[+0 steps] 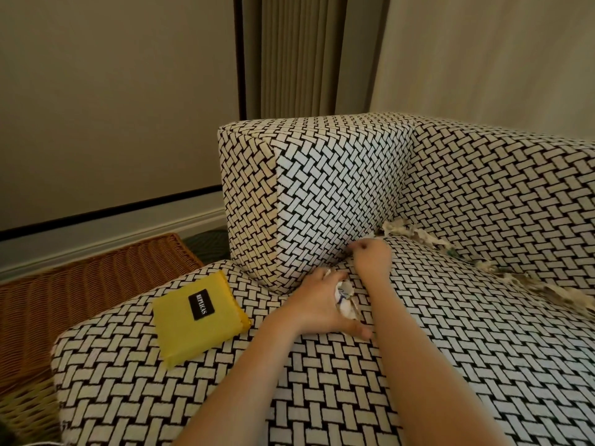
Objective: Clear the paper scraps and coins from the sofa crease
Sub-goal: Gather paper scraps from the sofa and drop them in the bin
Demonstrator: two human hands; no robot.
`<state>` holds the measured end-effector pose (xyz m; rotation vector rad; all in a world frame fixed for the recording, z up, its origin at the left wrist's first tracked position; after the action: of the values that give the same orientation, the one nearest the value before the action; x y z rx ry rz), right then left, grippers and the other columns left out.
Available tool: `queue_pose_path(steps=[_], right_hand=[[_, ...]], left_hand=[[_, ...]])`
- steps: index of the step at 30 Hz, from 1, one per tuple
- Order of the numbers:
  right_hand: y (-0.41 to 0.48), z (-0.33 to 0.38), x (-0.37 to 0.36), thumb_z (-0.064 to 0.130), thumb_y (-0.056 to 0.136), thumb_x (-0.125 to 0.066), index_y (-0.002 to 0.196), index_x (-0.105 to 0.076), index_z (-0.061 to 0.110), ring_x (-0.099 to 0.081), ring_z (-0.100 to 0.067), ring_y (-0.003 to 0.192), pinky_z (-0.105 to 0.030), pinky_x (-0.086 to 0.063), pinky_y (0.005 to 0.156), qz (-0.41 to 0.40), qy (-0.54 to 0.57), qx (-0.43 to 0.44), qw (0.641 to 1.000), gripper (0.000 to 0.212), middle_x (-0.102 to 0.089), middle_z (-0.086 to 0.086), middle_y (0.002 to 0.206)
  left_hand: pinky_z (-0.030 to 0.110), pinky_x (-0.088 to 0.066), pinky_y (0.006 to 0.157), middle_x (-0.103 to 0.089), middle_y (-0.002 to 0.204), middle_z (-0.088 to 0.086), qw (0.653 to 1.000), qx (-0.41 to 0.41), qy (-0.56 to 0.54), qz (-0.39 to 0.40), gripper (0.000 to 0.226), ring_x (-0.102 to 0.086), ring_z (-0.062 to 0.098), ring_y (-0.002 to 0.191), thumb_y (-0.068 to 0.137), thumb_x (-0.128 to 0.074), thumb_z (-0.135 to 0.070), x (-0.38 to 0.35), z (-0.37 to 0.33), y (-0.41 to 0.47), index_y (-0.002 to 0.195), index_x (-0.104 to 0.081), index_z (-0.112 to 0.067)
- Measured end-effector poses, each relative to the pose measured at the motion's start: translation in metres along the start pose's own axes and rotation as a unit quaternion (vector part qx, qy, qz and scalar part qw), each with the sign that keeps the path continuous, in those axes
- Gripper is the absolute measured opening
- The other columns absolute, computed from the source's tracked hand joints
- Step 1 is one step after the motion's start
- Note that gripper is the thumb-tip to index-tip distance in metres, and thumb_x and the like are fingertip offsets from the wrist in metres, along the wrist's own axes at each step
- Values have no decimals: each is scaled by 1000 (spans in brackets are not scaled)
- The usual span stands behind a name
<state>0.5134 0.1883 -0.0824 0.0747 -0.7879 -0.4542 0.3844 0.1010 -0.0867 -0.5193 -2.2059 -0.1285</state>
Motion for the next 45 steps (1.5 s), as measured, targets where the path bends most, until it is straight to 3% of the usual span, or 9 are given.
queue_pose_path(steps=[4,7,14,21,30,35,39,41,45], right_hand=[[-16,-5,20,15,92,-53,106,-65,4,-64,-12,73,-17,-53,65,4,348,-69,935,21,-69,-6,91],[-28,-7,20,13,92,-53,105,-62,3,-64,-10,69,-18,-55,66,16,425,-108,899,18,-66,-4,83],[-39,-7,35,10,92,-53,113,-66,5,-61,-17,93,-18,-41,75,-90,198,-71,974,25,-68,-6,103],[-21,0,15,28,83,-66,101,-70,0,-53,-25,105,-27,-39,81,37,-36,9,999,33,-60,-14,116],[-21,-2,18,13,91,-54,93,-70,8,-53,-11,71,-13,-37,61,-21,69,-34,997,17,-68,-4,88],[-35,-17,42,10,88,-59,89,-67,8,-48,-7,57,-16,-46,59,-30,416,-172,893,9,-58,0,68],[-46,-13,46,12,88,-60,80,-66,9,-49,-9,57,-17,-45,60,-33,342,-174,923,11,-59,1,65],[-49,-12,48,9,88,-60,86,-67,7,-51,-9,60,-17,-47,61,-27,379,-186,906,8,-60,-1,69],[-57,-12,49,6,90,-54,101,-63,3,-51,-5,69,-17,-52,62,30,578,-229,783,14,-60,-3,84]], left_hand=[[30,-44,90,-50,121,-2,994,-1,-59,-96,60,-49,15,109,68,-75,-46,5,1,4,120,-55,-26],[25,-41,61,-61,85,1,978,4,-102,-182,9,-54,16,74,82,-66,-25,16,4,4,84,-65,-16],[30,-51,73,-71,92,5,947,34,-206,-243,14,-61,16,80,87,-59,-9,23,11,-6,90,-73,-13],[27,-50,75,-67,84,-1,934,26,-250,-253,14,-61,15,82,87,-60,-9,25,11,-8,93,-73,-12],[24,-48,70,-62,75,-7,933,23,-257,-250,12,-58,13,78,87,-61,-13,25,11,-10,90,-72,-12],[3,-41,56,-62,79,-10,925,43,-293,-238,10,-55,2,71,85,-63,-11,25,15,-8,86,-70,-18],[1,-42,54,-62,85,-6,914,51,-328,-235,12,-53,-4,70,86,-62,-7,26,14,-10,88,-71,-14],[4,-42,56,-63,86,-6,908,59,-341,-234,12,-54,-1,72,86,-62,-7,27,16,-13,85,-70,-16],[13,-43,60,-63,81,-6,884,78,-402,-227,23,-56,6,74,85,-62,-4,26,19,-17,72,-65,-22]])
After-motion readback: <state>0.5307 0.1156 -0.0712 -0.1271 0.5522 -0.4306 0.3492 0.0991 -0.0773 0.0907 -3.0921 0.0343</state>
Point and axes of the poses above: each hand's wrist, its own y-axis towards the middle knuckle, its own x-axis out of the back of the hand, z = x × y, the point moved 5 cm from there along y, towards the middle knuckle
